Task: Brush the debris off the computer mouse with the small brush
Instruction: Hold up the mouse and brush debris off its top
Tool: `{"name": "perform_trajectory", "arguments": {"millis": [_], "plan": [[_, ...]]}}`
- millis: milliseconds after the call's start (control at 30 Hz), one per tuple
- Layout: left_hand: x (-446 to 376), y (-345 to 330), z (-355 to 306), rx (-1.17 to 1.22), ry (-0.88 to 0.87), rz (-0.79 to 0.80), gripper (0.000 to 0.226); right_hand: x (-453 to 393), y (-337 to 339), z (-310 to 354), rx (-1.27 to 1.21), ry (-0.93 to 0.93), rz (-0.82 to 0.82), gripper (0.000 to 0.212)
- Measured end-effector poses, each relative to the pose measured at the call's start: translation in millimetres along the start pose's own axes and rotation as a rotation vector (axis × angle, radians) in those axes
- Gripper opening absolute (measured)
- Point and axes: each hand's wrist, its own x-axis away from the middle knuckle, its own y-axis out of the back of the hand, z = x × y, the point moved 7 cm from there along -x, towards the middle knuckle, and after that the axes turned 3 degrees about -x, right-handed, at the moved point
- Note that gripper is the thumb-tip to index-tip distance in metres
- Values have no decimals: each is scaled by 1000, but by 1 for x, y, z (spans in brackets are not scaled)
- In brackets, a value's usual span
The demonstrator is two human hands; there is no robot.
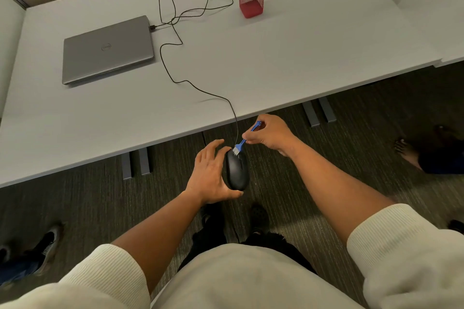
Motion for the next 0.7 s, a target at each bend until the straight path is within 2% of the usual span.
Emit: {"name": "perform_trajectory", "arguments": {"millis": [67,200,300,467,600,700], "plan": [[0,0,0,2,0,5,120,-1,5,0,12,1,-47,29],[-1,-1,2,-13,0,11,120,-2,3,-5,11,-22,47,29],[0,-2,2,-15,-3,7,120,-3,11,-4,74,-20,-60,28],[0,-2,1,-16,1,14,119,0,4,-10,-113,-76,101,30],[1,-3,1,-23,3,15,119,1,10,-9,-69,-70,32,32],[1,-3,0,-35,-2,13,119,3,4,-6,-49,-65,109,29]]}}
